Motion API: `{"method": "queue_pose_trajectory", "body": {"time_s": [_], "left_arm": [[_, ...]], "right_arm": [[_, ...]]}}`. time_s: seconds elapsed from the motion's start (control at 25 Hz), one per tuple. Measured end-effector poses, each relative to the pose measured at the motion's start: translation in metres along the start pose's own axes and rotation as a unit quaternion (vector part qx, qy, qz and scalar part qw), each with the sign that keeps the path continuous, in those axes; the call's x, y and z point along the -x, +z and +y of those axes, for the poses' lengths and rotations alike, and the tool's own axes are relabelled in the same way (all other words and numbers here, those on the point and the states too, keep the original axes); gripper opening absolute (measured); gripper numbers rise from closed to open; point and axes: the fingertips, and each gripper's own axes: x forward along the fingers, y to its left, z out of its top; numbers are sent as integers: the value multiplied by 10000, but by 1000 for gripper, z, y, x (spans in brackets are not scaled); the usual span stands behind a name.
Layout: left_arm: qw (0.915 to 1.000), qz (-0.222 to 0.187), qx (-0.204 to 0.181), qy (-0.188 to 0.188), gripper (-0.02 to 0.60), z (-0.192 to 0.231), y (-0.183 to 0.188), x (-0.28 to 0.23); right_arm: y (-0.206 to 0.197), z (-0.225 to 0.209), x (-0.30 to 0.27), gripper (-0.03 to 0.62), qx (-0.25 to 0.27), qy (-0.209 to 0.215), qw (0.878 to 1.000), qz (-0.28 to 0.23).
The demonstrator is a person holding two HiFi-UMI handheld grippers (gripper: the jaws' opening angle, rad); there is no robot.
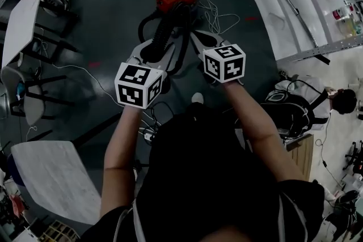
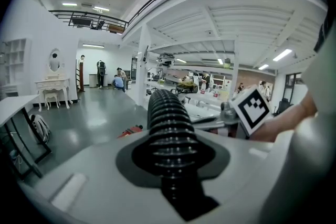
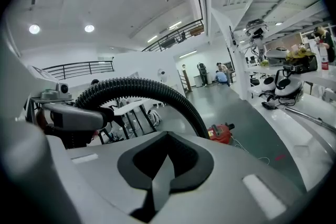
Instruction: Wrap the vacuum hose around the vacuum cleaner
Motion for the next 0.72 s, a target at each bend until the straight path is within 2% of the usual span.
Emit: {"method": "queue_pose_trajectory", "body": {"time_s": [0.32, 0.72], "left_arm": [[9997, 92, -44, 223, 121, 5, 14, -37], [9985, 177, -446, 252, 122, 17, 32, -57]], "right_arm": [[13, -32, -10, -3, 103, 150, 9998, 28], [23, -66, -24, 6, 254, -21, 9997, 66]]}}
